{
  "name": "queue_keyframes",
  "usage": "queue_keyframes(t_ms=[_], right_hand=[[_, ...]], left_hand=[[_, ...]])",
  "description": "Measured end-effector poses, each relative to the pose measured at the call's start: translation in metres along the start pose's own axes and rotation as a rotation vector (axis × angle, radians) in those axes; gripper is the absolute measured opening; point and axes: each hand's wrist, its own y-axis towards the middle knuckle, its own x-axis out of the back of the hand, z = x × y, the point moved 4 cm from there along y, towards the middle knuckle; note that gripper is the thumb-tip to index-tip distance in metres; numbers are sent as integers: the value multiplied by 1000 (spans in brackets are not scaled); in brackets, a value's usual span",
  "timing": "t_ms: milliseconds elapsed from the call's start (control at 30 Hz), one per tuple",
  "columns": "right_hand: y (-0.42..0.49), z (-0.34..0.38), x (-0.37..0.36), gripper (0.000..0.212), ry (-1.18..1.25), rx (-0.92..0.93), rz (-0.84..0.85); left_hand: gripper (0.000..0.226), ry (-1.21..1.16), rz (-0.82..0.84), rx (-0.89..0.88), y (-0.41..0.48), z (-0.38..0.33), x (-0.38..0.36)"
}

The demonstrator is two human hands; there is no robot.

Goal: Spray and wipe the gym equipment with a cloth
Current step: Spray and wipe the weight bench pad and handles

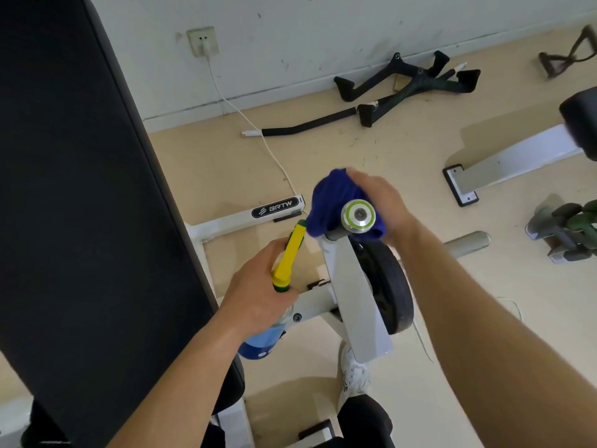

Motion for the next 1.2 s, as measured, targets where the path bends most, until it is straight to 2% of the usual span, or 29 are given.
queue_keyframes(t_ms=[67, 133, 167, 233, 300, 400, 467, 567, 667, 700, 767, 833, 900, 967, 1000, 1067, 1133, 1200], right_hand=[[7, 16, -2, 29, 55, -45, 163], [7, 19, -15, 34, -114, -131, 435], [8, 19, -19, 34, -199, -169, 511], [14, 17, -23, 30, -320, -191, 536], [23, 14, -21, 29, -403, -206, 484], [30, 1, -20, 38, -594, -165, 465], [31, -9, -18, 34, -584, -156, 405], [14, -22, -14, 15, -262, -104, 150], [-20, -39, -18, 30, 17, 83, -51], [-27, -49, -21, 30, 70, 72, -189], [-38, -66, -29, 28, 162, -77, -547], [-54, -73, -42, 27, 292, -214, -780], [-62, -74, -50, 21, 510, -270, -811], [-65, -74, -53, 10, 749, -298, -747], [-65, -72, -54, 11, 884, -301, -680], [-64, -68, -53, 27, 1114, -267, -560], [-69, -64, -56, 29, 1176, -269, -508], [-77, -68, -67, 22, 1086, -306, -480]], left_hand=[[55, -3, -13, -4, 0, 1, 1], [55, 7, -11, 0, 0, 3, 2], [56, 20, -2, 1, 1, 5, 1], [57, 36, 0, 10, 0, 8, 2], [57, 21, -2, 24, 0, 10, 3], [54, -3, -16, 34, -1, 9, 8], [54, 0, -24, 28, -2, 8, 12], [55, -2, -37, 27, -5, 8, 16], [54, -29, -58, 24, -7, 8, 18], [54, -49, -62, 28, -8, 10, 18], [54, -106, -71, 51, -9, 14, 19], [56, -117, -87, 55, -10, 16, 23], [55, -114, -89, 48, -10, 17, 29], [53, -112, -87, 45, -9, 17, 35], [52, -100, -83, 41, -8, 17, 38], [50, -75, -74, 41, -7, 18, 42], [48, -58, -70, 41, -7, 17, 46], [49, -57, -69, 52, -6, 18, 49]])
